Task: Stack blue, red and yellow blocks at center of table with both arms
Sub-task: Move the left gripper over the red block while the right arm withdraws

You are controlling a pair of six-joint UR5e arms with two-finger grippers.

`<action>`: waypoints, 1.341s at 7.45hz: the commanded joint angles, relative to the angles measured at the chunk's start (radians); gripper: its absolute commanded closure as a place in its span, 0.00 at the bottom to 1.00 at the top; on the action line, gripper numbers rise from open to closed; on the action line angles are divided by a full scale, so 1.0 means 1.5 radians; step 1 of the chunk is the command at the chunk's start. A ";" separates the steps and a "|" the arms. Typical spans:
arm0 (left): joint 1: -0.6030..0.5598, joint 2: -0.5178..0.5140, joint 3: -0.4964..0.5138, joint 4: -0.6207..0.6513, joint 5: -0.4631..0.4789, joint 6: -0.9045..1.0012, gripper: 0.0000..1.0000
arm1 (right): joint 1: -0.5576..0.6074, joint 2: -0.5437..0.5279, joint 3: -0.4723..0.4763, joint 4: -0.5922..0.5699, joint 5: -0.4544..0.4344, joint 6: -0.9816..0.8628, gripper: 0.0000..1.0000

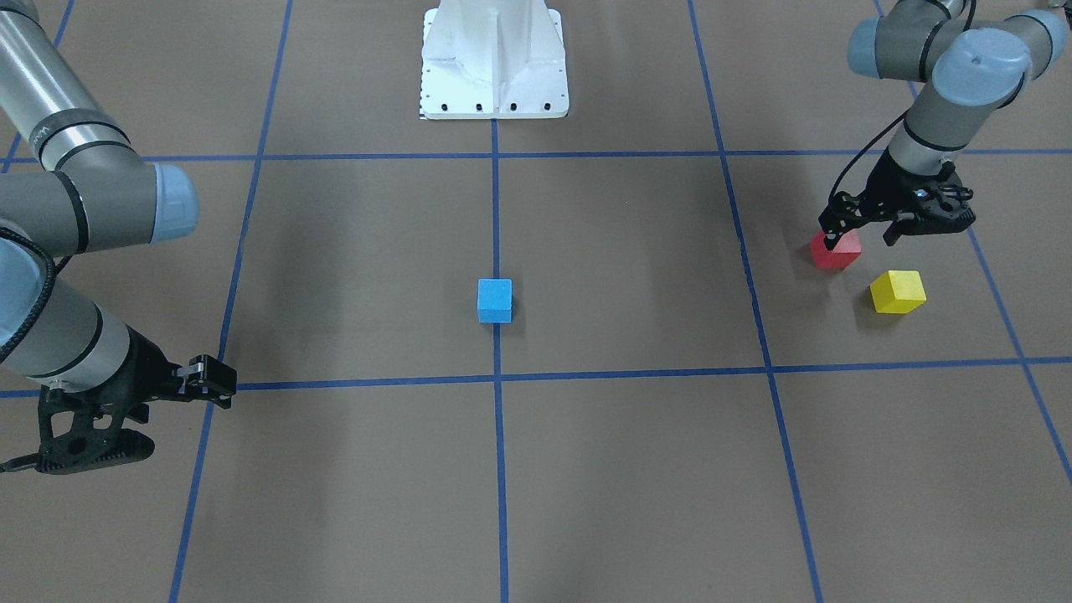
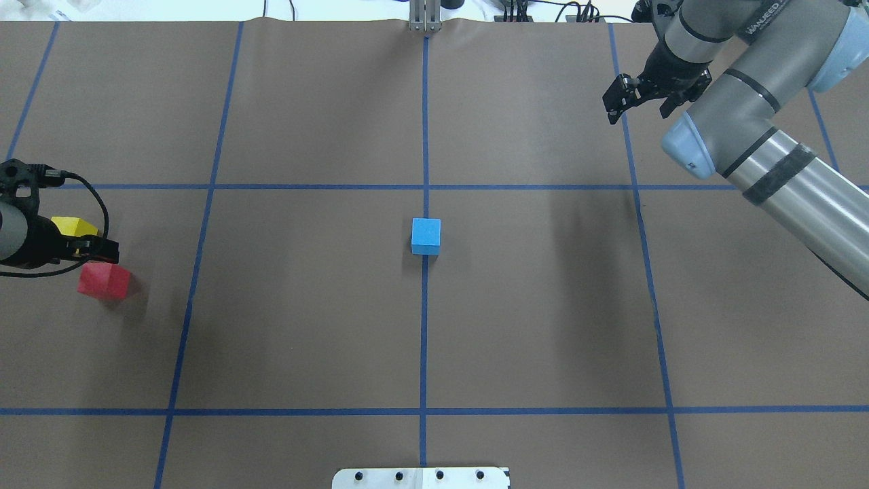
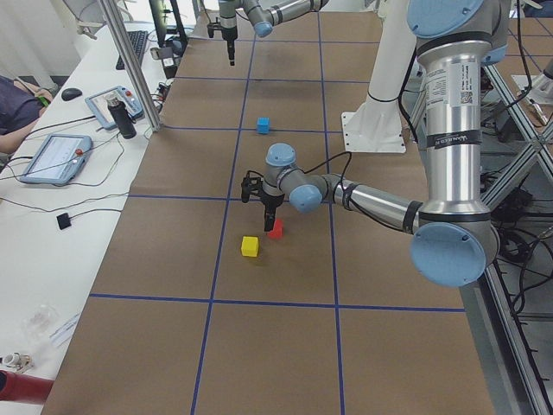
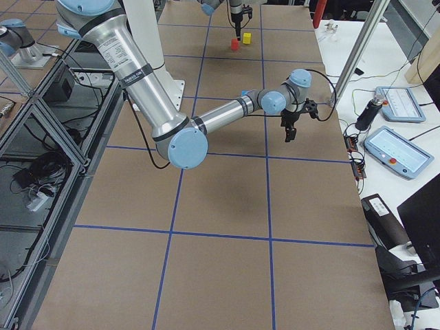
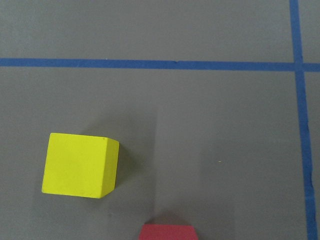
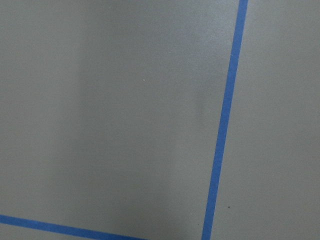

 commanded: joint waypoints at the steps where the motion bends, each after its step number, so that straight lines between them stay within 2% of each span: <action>1: 0.014 -0.003 0.015 -0.002 0.002 0.001 0.00 | 0.000 -0.001 -0.003 0.000 0.000 0.000 0.00; 6: 0.028 -0.011 0.040 -0.002 0.001 0.000 0.00 | -0.001 -0.004 -0.005 0.000 -0.001 0.000 0.00; 7: 0.029 -0.014 0.041 -0.002 0.001 -0.002 0.03 | -0.001 -0.004 -0.005 0.000 -0.001 0.000 0.00; 8: 0.029 -0.023 0.042 -0.001 0.001 -0.005 0.16 | -0.001 -0.004 -0.005 0.000 -0.001 0.000 0.00; 9: 0.029 -0.024 0.048 -0.001 0.001 -0.005 0.46 | -0.001 -0.006 -0.005 0.000 -0.001 0.000 0.00; 10: 0.029 -0.024 0.047 0.000 0.002 -0.004 0.80 | -0.001 -0.011 -0.005 0.003 -0.001 0.000 0.00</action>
